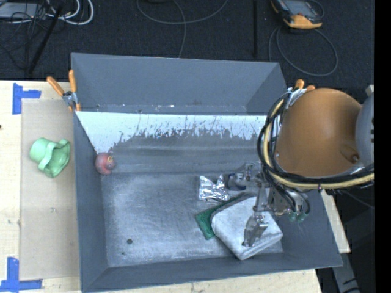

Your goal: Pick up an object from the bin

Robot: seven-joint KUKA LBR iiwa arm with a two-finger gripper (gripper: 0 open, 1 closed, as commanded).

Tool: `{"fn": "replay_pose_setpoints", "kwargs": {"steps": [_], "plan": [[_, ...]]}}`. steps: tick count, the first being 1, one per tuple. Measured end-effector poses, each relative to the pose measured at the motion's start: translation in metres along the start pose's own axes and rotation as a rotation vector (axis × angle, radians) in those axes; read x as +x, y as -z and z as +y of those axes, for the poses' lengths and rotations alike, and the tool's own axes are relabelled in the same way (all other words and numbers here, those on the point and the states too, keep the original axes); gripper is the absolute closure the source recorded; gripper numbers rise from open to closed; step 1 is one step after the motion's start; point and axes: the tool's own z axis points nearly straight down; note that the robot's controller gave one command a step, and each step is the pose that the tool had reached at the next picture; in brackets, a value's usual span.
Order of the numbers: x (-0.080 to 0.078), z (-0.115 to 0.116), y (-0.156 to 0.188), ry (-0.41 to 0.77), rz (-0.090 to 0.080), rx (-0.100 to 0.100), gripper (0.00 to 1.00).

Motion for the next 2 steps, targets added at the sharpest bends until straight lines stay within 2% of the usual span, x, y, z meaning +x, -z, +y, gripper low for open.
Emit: {"fn": "replay_pose_setpoints", "kwargs": {"steps": [1, 2], "plan": [[-0.0805, 0.0206, -0.1747, 0.247, -0.005, -0.001, 0.00], [-0.0827, 0.0203, -0.1688, 0.244, -0.014, 0.000, 1.00]]}}
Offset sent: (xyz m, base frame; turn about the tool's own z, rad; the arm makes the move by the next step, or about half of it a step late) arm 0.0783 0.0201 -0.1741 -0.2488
